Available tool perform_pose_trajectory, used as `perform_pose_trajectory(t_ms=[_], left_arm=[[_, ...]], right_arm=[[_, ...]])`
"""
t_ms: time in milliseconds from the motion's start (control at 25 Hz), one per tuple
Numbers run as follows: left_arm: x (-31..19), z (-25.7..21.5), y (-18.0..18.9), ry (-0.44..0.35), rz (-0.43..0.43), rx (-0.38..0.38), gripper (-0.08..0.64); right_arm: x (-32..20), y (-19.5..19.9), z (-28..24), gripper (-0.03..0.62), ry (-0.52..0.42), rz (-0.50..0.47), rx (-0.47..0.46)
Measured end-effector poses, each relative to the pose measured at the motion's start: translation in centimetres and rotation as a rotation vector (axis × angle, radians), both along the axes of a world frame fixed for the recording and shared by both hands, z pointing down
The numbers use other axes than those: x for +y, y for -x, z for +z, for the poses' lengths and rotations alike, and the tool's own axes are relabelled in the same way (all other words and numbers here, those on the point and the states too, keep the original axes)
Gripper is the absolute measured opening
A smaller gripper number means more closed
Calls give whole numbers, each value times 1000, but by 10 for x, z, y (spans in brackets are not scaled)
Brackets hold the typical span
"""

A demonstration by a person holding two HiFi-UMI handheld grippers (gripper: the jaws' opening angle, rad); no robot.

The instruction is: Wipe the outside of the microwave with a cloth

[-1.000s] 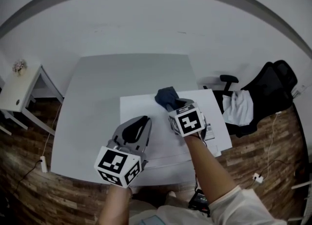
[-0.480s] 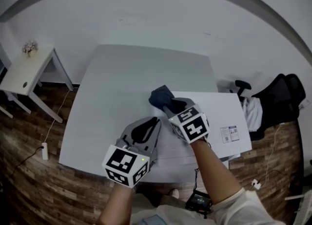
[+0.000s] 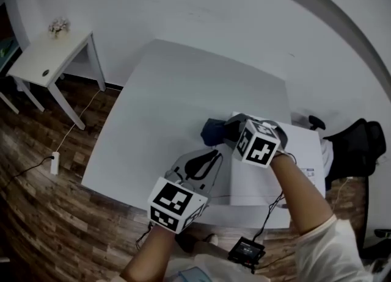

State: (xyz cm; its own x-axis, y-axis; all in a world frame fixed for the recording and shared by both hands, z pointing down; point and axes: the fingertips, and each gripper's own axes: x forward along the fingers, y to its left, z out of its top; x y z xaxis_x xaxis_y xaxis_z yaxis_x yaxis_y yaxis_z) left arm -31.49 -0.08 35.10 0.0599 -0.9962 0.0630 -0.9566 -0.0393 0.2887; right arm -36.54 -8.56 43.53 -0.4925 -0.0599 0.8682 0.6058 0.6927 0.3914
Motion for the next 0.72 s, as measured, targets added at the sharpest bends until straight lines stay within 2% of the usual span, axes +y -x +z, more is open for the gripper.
perform_pose_trajectory(t_ms=[160,240,480,720], left_arm=[[10,4,9,-2,-13,22,18],[14,8,13,1,-18,29,18],[20,25,31,27,-22,52,18],[9,43,40,71,16,83,18]], right_arm=[[8,2,15,109,-106,-172,212],[5,3,23,109,-140,-219,305],[-6,14,44,109,-212,-277,496],[-13,20,63,109,-227,-310,624]])
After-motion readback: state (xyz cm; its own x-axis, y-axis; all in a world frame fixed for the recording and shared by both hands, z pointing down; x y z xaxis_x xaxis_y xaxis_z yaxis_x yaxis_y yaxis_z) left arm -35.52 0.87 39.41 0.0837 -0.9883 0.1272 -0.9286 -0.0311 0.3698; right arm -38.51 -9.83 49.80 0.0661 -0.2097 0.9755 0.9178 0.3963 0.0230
